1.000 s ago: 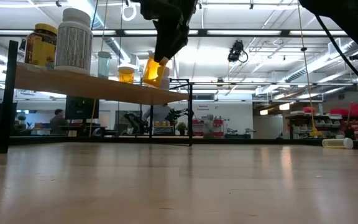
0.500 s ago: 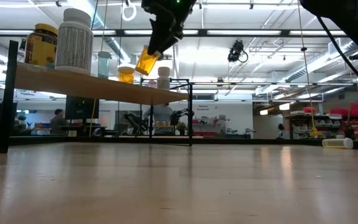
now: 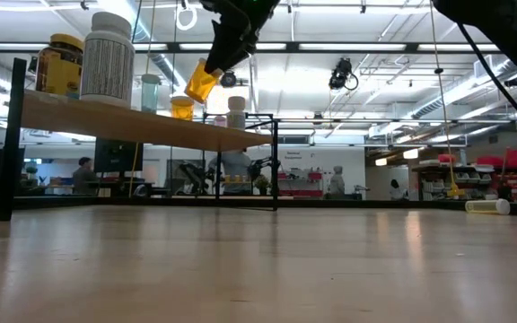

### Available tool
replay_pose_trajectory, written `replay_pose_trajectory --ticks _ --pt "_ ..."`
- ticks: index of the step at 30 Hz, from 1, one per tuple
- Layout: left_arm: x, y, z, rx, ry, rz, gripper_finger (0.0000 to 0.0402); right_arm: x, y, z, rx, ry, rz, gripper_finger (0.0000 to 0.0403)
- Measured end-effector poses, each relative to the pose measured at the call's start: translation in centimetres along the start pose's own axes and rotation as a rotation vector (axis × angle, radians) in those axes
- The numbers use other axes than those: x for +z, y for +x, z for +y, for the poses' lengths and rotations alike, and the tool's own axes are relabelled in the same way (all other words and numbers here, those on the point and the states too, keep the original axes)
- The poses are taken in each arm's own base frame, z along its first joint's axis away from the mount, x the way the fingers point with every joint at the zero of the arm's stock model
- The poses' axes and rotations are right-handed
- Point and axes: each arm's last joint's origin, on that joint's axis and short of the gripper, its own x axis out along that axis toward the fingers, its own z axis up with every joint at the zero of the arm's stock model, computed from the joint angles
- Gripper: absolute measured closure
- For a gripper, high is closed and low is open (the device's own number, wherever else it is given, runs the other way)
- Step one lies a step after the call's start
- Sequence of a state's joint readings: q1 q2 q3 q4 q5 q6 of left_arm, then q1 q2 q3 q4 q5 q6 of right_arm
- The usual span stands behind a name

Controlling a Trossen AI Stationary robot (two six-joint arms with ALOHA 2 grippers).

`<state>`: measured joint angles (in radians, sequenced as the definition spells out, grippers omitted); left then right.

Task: Pick and place medicine bottles onto shelf by color
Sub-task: Put the top orange pill bottle on the shelf

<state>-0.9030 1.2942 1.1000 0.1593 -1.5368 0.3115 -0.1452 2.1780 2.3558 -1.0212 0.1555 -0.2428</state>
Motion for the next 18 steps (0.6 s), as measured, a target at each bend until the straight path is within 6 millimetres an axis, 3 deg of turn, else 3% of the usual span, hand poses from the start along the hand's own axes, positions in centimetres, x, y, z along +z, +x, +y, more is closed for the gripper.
replay_pose_trajectory --ticks 11,18 --pt "-0.1 1.1 0.2 0.040 0.040 0.015 0.0230 -0.6 2.4 0.2 0.000 -0.023 0.016 0.0170" --pt "-0.1 1.1 0.2 0.040 0.035 0.015 0.0230 -0.5 2.5 0.1 -0.003 -0.025 0.005 0.0170"
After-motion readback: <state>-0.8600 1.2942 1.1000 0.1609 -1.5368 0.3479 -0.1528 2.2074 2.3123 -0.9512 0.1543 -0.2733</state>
